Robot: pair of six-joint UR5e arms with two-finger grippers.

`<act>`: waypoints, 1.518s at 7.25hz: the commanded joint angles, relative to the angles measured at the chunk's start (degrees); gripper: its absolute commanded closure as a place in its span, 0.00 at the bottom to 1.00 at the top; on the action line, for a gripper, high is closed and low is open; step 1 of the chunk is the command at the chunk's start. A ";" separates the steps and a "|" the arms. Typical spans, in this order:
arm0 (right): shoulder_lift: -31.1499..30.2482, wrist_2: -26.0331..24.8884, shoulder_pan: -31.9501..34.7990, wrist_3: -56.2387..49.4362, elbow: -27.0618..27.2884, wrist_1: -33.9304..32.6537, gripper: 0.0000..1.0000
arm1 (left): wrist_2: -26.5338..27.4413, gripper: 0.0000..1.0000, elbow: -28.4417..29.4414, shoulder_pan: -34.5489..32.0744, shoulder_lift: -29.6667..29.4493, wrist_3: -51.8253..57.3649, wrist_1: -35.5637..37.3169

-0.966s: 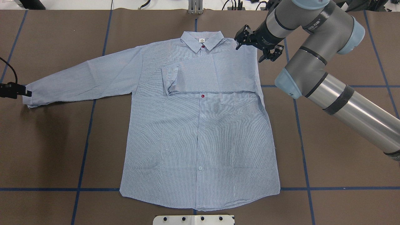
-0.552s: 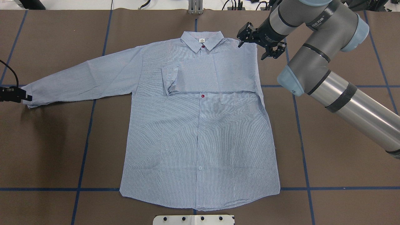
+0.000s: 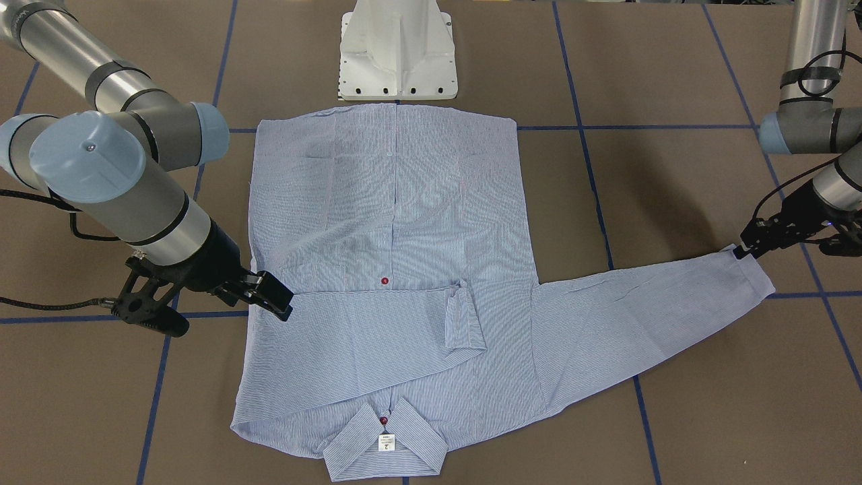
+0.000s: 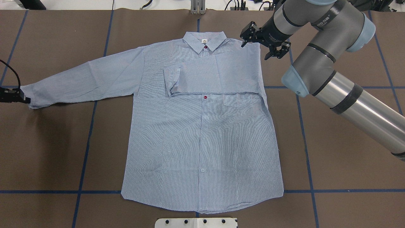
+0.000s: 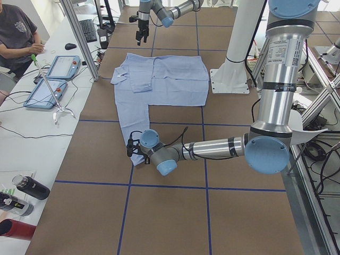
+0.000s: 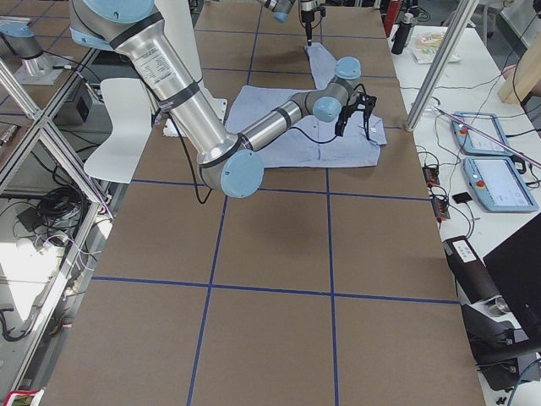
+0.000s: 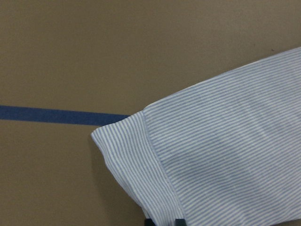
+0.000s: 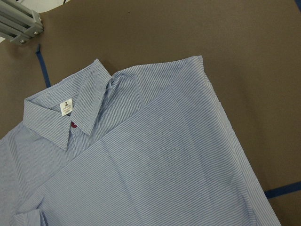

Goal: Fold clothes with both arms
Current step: 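Grasp the other sleeve cuff with the left gripper while the right gripper withdraws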

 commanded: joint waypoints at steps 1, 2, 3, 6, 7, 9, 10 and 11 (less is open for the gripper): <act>-1.86 2.30 1.46 0.00 1.17 -0.04 0.02 | -0.53 1.00 -8.78 -0.05 -1.26 -0.84 0.94; -2.66 3.20 2.51 -0.70 1.35 0.05 0.02 | -0.45 1.00 -10.82 0.04 -5.37 -0.93 1.12; -4.32 3.20 2.96 -1.92 1.26 0.23 0.02 | -0.36 1.00 -10.84 0.12 -9.76 -1.02 1.38; -9.60 3.21 5.86 -9.74 1.18 0.49 0.02 | 5.83 1.00 -16.10 7.90 -24.09 -12.57 15.59; -11.35 3.29 7.26 -11.58 1.18 0.49 0.02 | 10.75 1.00 -16.11 12.99 -28.39 -18.27 17.36; -13.73 3.03 8.50 -15.63 0.74 0.67 0.02 | 19.37 1.00 -15.41 21.44 -35.69 -28.21 17.73; -14.26 2.85 8.50 -16.43 0.65 0.67 0.01 | 23.42 1.00 -13.93 24.53 -39.99 -30.61 19.03; -14.88 2.94 8.50 -16.52 0.65 0.75 0.01 | 26.85 1.00 -13.48 27.52 -42.30 -32.64 19.92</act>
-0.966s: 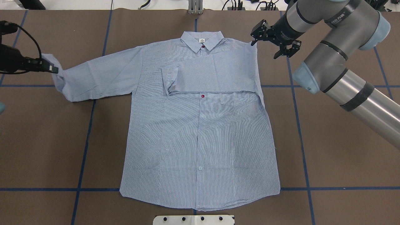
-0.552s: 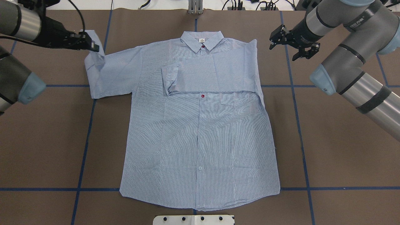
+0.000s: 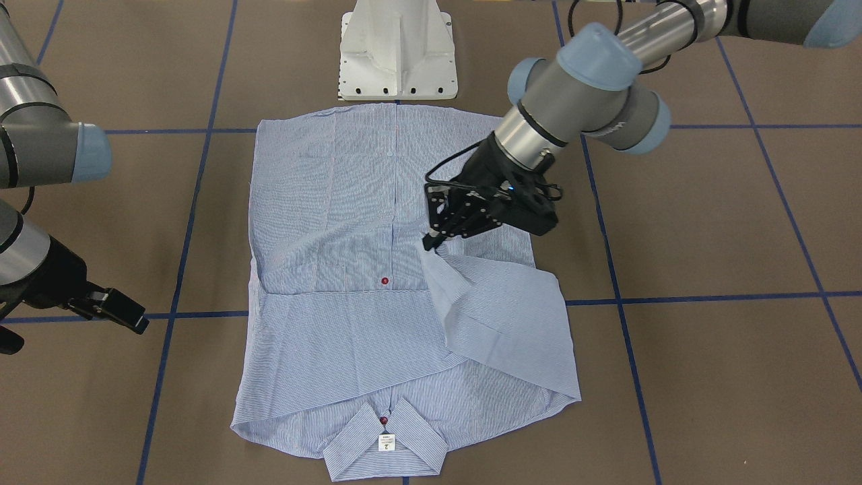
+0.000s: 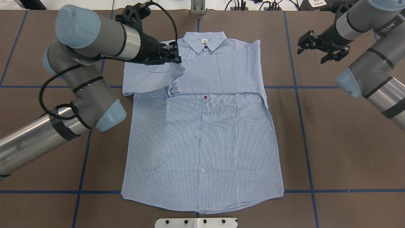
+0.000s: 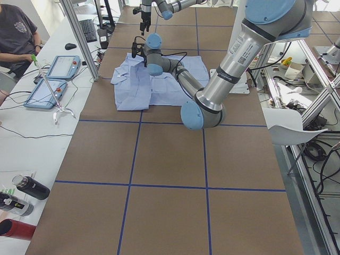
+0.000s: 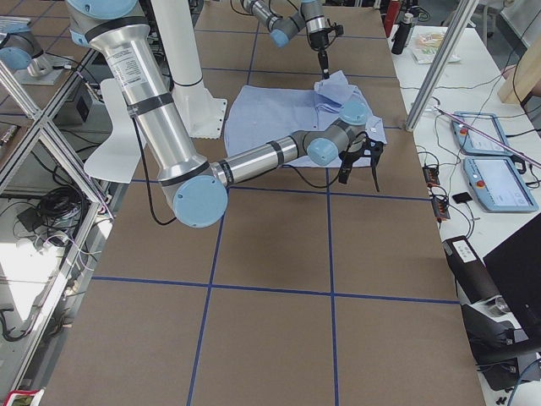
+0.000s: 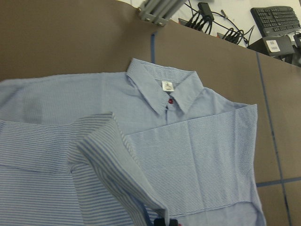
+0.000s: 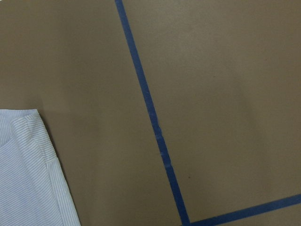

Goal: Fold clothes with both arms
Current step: 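Grasp the other sleeve cuff with the left gripper while the right gripper withdraws, then fold the sleeve with the left gripper across the shirt toward the collar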

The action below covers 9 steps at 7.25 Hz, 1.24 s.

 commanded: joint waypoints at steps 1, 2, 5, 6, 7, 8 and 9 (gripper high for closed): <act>-1.17 -0.02 0.11 -0.62 -0.08 0.16 0.01 | 8.08 1.00 1.05 6.63 -4.75 -4.83 1.15; -1.18 -0.19 0.11 -0.79 -0.25 0.08 0.01 | 9.69 1.00 1.49 7.87 -5.54 -5.11 1.15; -1.27 -0.63 0.11 -2.72 -1.48 0.08 0.01 | 12.06 1.00 5.16 9.55 -8.96 -6.59 0.89; -1.27 -0.63 0.11 -2.73 -1.83 0.08 0.01 | 12.16 1.00 7.28 9.55 -10.54 -6.78 0.89; -1.27 -0.72 0.11 -2.73 -1.92 0.08 0.01 | 12.16 0.96 7.47 9.55 -10.47 -6.78 0.89; -1.27 -0.64 0.11 -2.64 -1.92 0.08 0.01 | 12.25 0.76 8.08 9.55 -10.47 -6.78 0.89; -1.44 -0.63 0.11 -2.55 -1.92 0.08 0.01 | 13.90 0.50 9.39 9.64 -11.51 -7.21 0.89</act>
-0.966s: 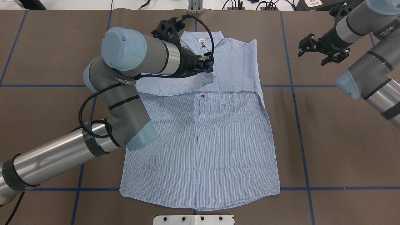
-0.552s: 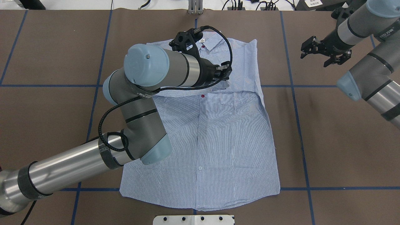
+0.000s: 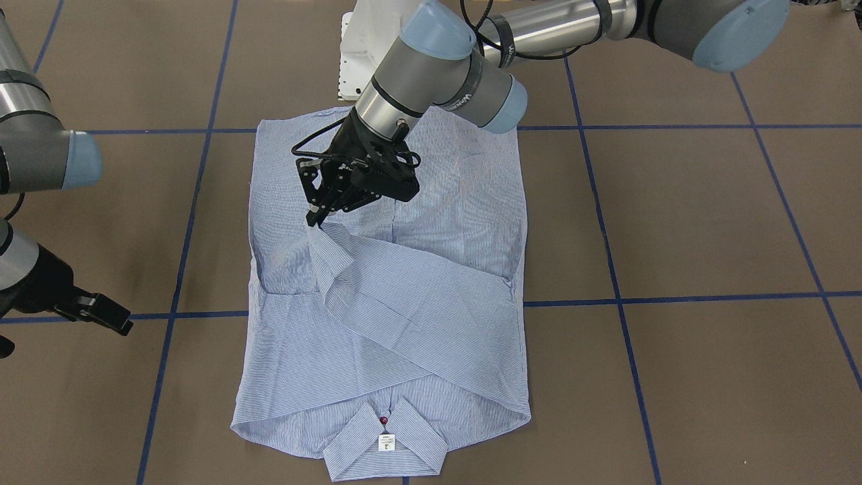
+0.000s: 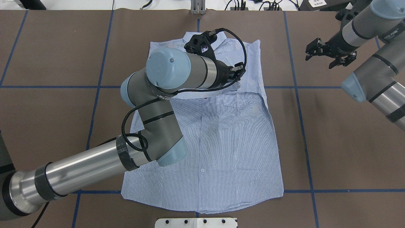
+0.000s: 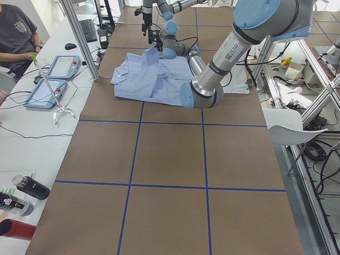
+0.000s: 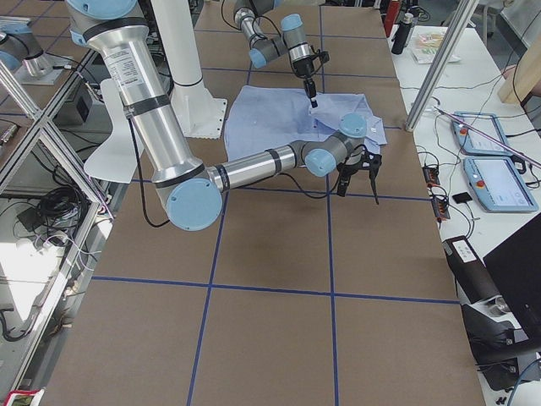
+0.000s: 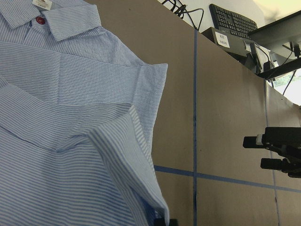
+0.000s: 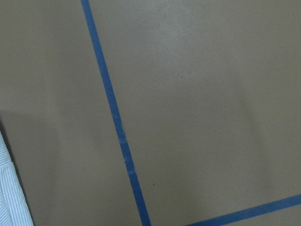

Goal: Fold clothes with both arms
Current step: 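Fold the sleeve with the left gripper across the shirt toward the collar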

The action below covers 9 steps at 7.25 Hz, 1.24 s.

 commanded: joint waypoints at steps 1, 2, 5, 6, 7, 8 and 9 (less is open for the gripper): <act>-0.29 0.02 0.00 0.09 -0.04 0.09 0.01 | 2.51 0.49 3.90 1.55 -4.86 -4.70 0.09; -0.38 0.02 0.00 0.09 0.05 0.09 0.01 | 2.87 0.37 4.36 1.83 -5.77 -4.92 0.09; -5.71 -0.24 -0.70 4.71 6.87 0.52 0.00 | 2.35 0.16 -7.16 1.66 1.89 -4.75 0.52; -10.87 -2.07 -3.23 7.96 13.69 2.27 0.00 | 1.74 0.16 -15.59 1.66 9.18 -3.44 2.61; -15.54 -8.97 -8.04 17.05 20.90 2.55 0.00 | -0.27 0.16 -19.15 1.48 11.51 0.32 5.51; -17.85 -16.26 -15.05 28.71 26.36 2.55 0.01 | -0.38 0.16 -21.54 1.22 13.97 2.62 6.32; -19.96 -25.21 -23.03 35.96 30.77 2.55 0.01 | -0.29 0.16 -24.35 1.04 17.22 5.34 6.33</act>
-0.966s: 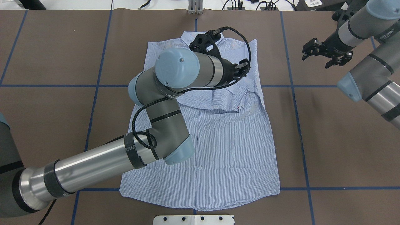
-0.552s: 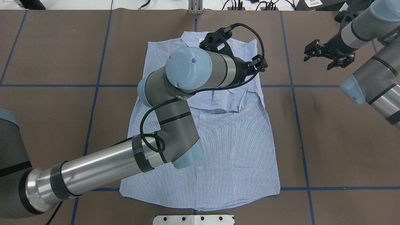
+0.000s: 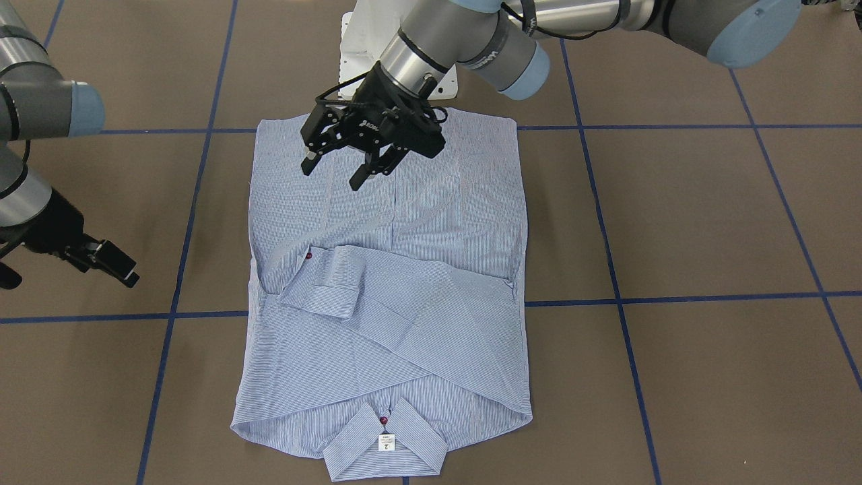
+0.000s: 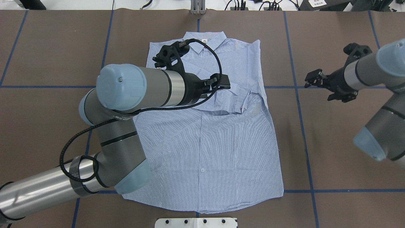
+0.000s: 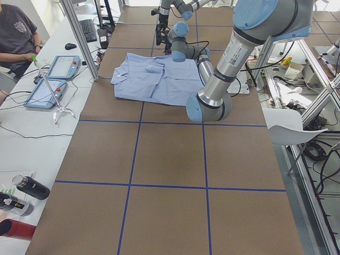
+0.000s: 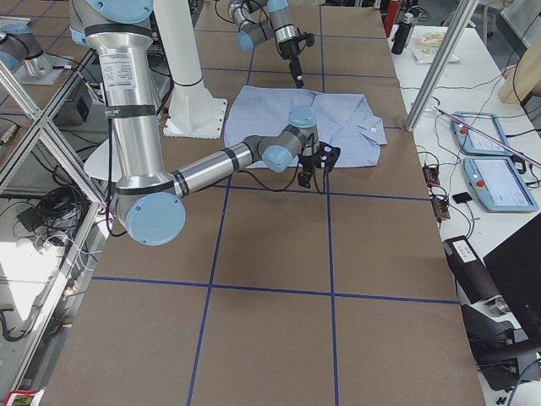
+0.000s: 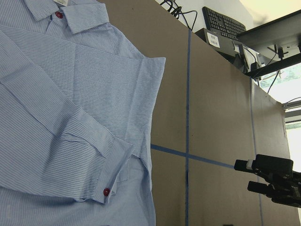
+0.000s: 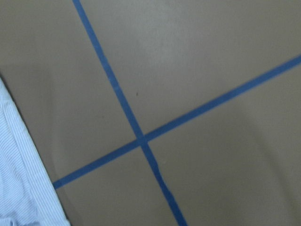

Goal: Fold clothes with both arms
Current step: 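Release the sleeve with the left gripper while the right gripper moves to the hem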

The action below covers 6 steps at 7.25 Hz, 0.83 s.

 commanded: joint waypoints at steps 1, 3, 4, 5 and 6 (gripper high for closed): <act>-5.21 -13.24 -14.30 17.24 9.47 0.11 0.02 | -0.22 0.16 -5.14 -0.67 5.55 5.38 0.68; -10.40 -25.67 -28.60 30.60 15.99 -0.06 0.02 | -0.22 0.17 -5.94 -1.55 5.74 5.58 0.77; -12.42 -32.71 -35.03 35.37 16.79 -0.15 0.03 | -0.31 0.17 -6.55 -1.91 7.57 5.58 0.77; -12.52 -35.48 -39.18 39.77 16.97 -0.68 0.03 | -0.31 0.18 -6.91 -2.61 7.94 5.93 0.77; -13.48 -40.12 -44.01 43.29 16.89 -1.20 0.04 | -0.31 0.18 -7.17 -3.40 8.11 8.98 1.11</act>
